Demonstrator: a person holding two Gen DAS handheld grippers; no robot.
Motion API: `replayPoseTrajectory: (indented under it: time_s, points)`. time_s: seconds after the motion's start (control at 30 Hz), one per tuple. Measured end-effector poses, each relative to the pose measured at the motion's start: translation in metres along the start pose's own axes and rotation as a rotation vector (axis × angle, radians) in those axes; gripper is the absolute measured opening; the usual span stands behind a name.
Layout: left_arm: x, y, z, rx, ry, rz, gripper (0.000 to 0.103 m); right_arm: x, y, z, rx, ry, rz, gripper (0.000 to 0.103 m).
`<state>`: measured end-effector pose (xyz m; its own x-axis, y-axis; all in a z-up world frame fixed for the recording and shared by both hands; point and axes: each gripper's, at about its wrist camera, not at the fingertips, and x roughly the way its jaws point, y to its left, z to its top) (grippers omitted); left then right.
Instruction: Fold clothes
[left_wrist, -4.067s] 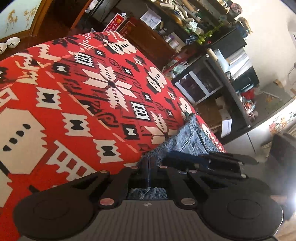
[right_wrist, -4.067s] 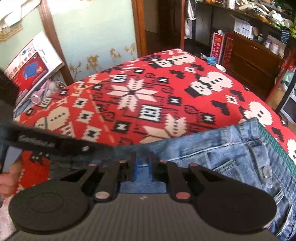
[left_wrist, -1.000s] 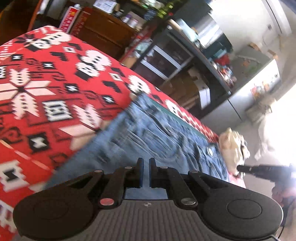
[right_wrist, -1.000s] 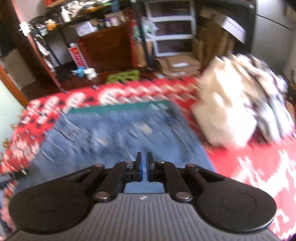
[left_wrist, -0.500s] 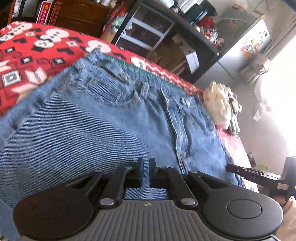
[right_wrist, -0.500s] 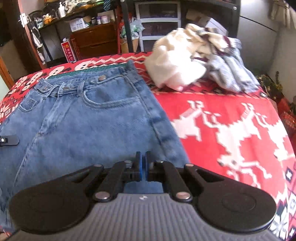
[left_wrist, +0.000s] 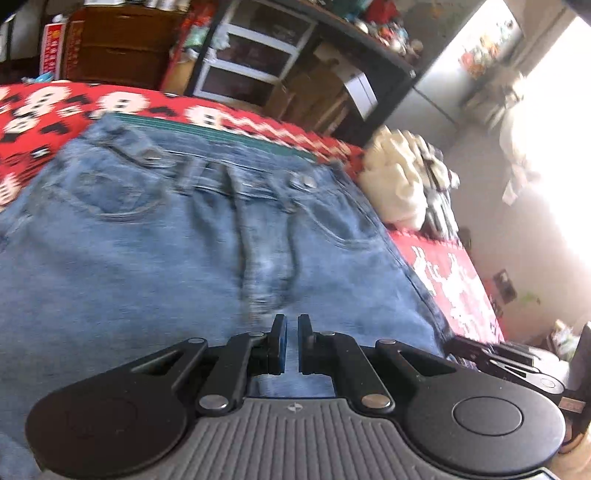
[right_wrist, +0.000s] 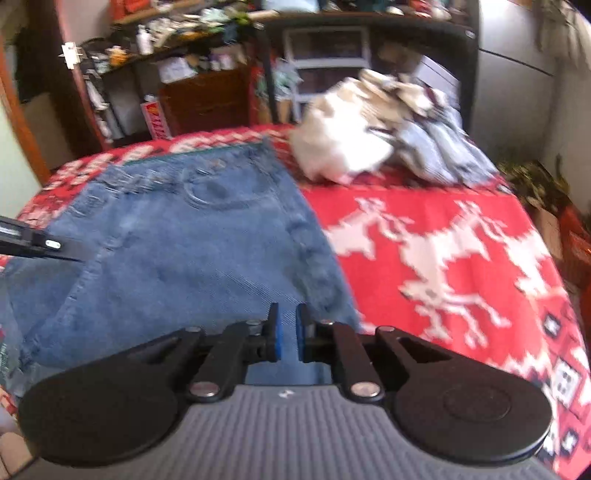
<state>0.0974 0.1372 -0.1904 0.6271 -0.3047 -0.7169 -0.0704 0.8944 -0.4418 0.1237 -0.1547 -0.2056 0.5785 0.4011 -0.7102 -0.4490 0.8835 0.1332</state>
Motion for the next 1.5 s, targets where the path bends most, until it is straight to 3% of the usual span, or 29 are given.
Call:
replayPoseTrajectory:
  time_s: [0.1,0.2,0.4,0.53,0.7,0.87,1.0,1.1,1.3,1.5]
  points:
    - [0.023,-0.029,0.001,0.057,0.025,-0.015,0.004,0.014,0.018,0.009,-0.072,-0.020,0.020,0.010]
    - [0.043,-0.047,-0.002,0.107,0.046,0.023,0.004,0.026,0.030,0.014,-0.099,-0.031,0.044,0.013]
    - [0.063,-0.051,-0.001,0.105,0.040,0.062,0.004,0.039,0.032,0.003,-0.130,-0.004,0.034,0.014]
    - [0.063,-0.057,-0.003,0.115,0.080,0.071,0.004,0.028,0.023,-0.004,-0.116,0.034,0.051,0.014]
    - [0.052,-0.063,-0.024,0.138,0.113,0.027,0.005,0.008,0.017,-0.017,-0.128,0.079,0.048,0.014]
    - [0.039,-0.074,-0.043,0.235,0.106,0.039,0.005,-0.007,0.010,-0.026,-0.104,0.070,0.044,0.014]
    - [0.031,-0.074,-0.053,0.235,0.111,-0.013,0.005,-0.019,0.011,-0.024,-0.092,0.026,0.062,0.016]
    - [0.033,-0.078,-0.062,0.258,0.121,-0.004,0.005,-0.017,0.022,-0.026,-0.164,0.038,0.068,0.016]
    - [0.032,-0.084,-0.052,0.234,0.105,-0.019,0.005,-0.008,0.001,-0.016,-0.100,0.020,-0.021,0.016]
    - [0.057,-0.082,-0.033,0.186,0.097,0.025,0.005,0.009,-0.021,-0.009,-0.066,0.034,-0.087,0.010]
